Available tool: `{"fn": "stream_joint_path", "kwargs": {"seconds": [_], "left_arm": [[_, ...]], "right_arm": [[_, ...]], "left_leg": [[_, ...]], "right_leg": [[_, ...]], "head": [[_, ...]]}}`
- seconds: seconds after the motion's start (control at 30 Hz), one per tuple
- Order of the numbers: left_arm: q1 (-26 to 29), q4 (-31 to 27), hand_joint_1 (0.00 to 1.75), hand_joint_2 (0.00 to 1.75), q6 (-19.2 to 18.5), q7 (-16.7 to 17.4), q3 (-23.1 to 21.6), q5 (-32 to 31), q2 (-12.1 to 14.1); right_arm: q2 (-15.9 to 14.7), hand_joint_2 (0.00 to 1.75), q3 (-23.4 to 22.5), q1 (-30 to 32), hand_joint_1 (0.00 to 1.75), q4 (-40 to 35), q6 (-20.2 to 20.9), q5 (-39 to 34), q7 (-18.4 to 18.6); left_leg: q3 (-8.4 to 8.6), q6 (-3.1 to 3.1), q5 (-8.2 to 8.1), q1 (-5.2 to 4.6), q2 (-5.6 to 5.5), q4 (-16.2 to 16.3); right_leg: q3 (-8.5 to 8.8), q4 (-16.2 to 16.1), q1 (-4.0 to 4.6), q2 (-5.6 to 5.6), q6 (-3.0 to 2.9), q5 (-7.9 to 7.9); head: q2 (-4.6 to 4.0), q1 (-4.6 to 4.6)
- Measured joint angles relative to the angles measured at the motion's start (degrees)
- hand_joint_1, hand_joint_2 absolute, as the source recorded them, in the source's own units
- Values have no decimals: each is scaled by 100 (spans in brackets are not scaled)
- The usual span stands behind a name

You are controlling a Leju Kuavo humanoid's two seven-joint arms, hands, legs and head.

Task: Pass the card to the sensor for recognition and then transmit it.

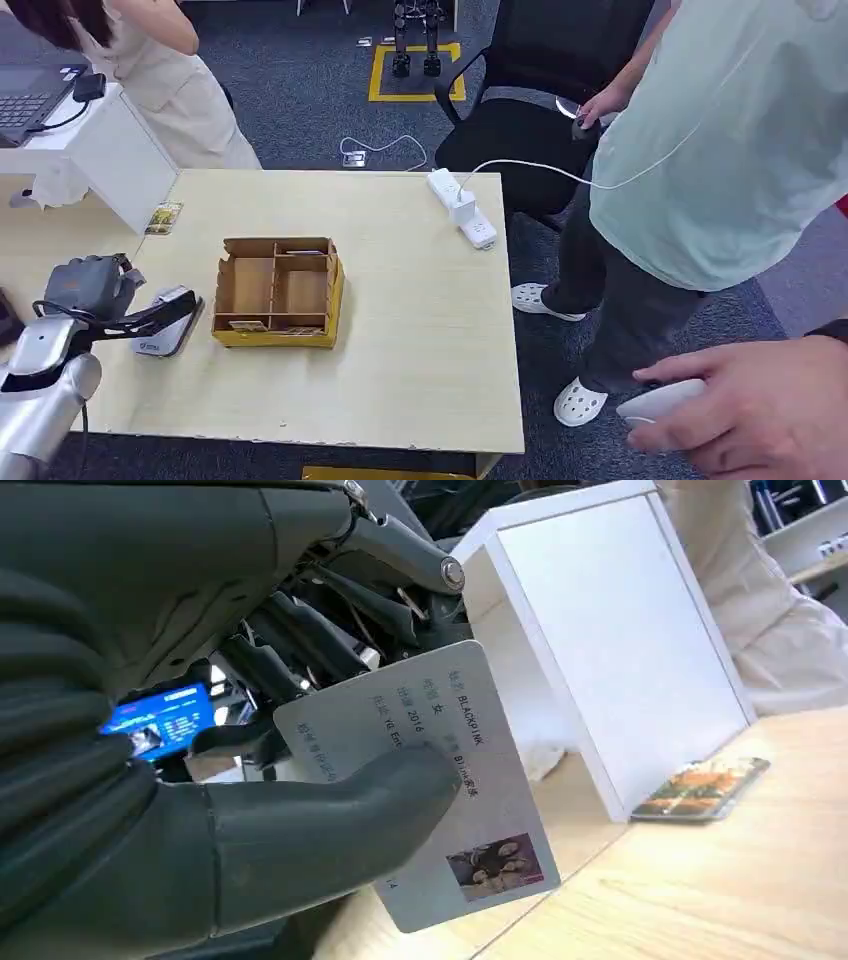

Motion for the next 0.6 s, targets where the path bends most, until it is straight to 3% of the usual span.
{"fn": "stream_joint_path", "kwargs": {"seconds": [0.6], "left_arm": [[632, -376, 175, 175, -382, -704, -57, 452, 496]], "right_arm": [[-2, 175, -11, -4, 0, 13, 24, -57, -7]], "left_leg": [[-4, 0, -1, 0, 2, -1]], "right_leg": [[-4, 0, 0, 2, 0, 0]], "head": [[0, 0]]}}
